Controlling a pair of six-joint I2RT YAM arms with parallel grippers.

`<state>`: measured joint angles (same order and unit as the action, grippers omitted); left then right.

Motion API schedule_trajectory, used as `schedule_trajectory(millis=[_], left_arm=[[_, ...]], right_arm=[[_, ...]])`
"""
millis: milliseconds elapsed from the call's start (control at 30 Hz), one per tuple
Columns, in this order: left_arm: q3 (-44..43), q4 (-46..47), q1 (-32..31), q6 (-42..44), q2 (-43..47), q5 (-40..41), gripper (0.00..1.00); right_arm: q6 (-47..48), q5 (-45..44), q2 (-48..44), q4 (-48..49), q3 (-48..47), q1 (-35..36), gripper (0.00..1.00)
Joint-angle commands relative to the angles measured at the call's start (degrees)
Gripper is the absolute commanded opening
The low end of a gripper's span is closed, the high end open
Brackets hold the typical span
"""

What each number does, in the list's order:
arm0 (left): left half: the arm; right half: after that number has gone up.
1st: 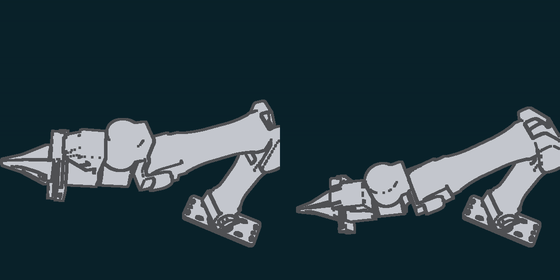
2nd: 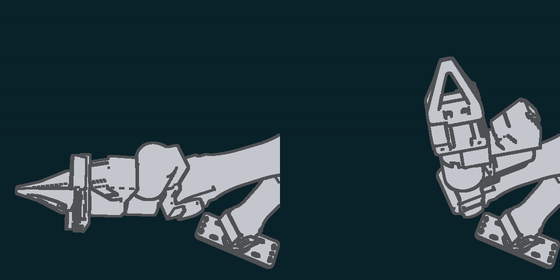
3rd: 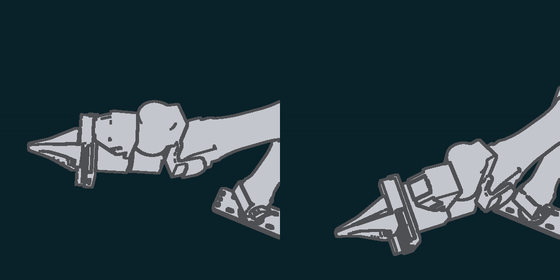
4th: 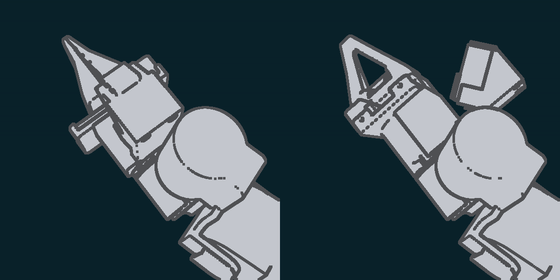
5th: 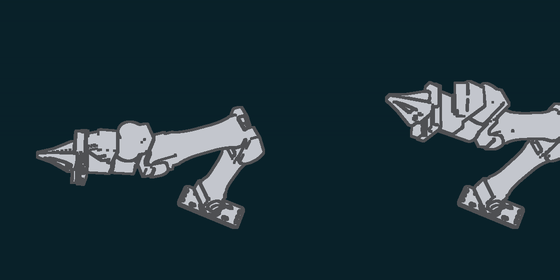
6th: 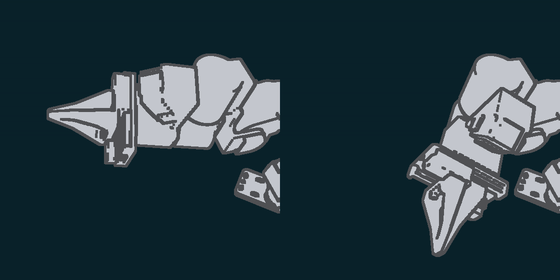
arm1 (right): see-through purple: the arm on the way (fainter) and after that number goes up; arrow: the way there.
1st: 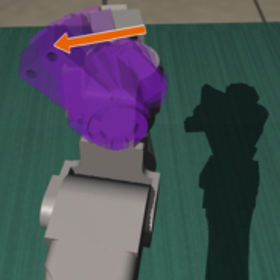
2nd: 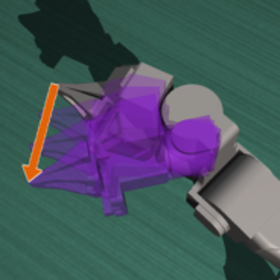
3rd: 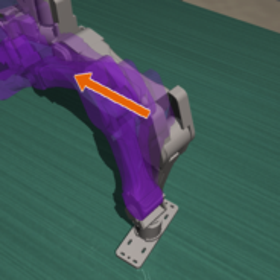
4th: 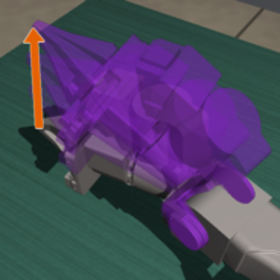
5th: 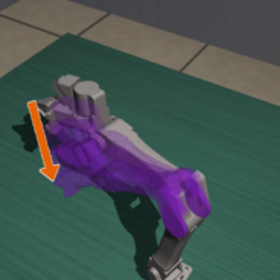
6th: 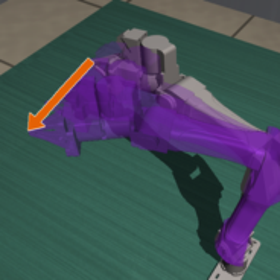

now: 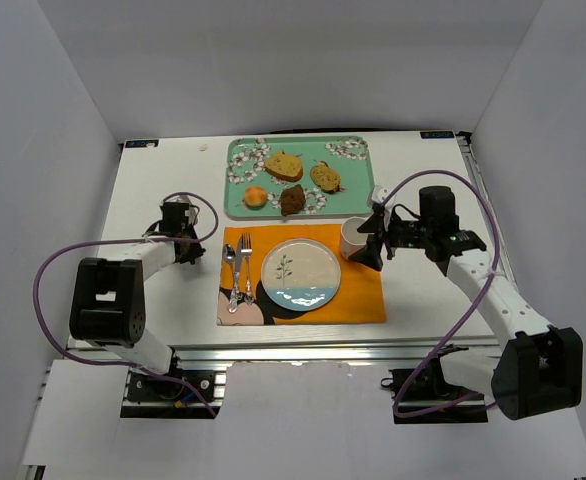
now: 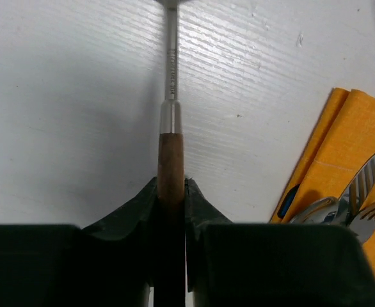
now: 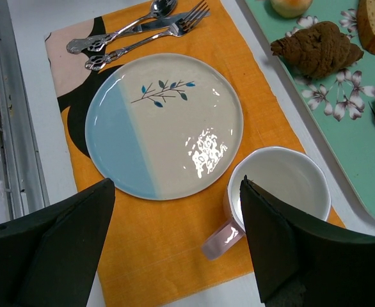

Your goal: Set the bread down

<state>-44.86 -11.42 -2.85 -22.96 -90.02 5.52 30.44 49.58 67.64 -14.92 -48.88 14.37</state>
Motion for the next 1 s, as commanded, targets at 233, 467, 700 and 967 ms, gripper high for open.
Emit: schedule_trajectory(millis=[233,467,700,967], left_arm=[[-14.26,-8.97,-5.66,2.4,9.24,-6.35,0.0],[-14.37,-3.17,-12.88,-10.0,7.58,-25.38,0.0],[-19.02,-8.15,-13.84,-9.92,1.7,-29.78,0.0],[-20.71,-8.63,-14.37,-9.64,-3.4,-30.83,0.0]], right_arm=[[0.85,-2.12,-4.53,1.82,1.25,-1.01,0.84],[-0.46,-3.53,-7.34,3.4,3.97,-2.59,0.84],[-1.34,-3.35,-8.4,5.16,5.46,-3.73,0.84],[-1.61,-2.56,-9.1,5.43,6.61,-4.79,0.84]])
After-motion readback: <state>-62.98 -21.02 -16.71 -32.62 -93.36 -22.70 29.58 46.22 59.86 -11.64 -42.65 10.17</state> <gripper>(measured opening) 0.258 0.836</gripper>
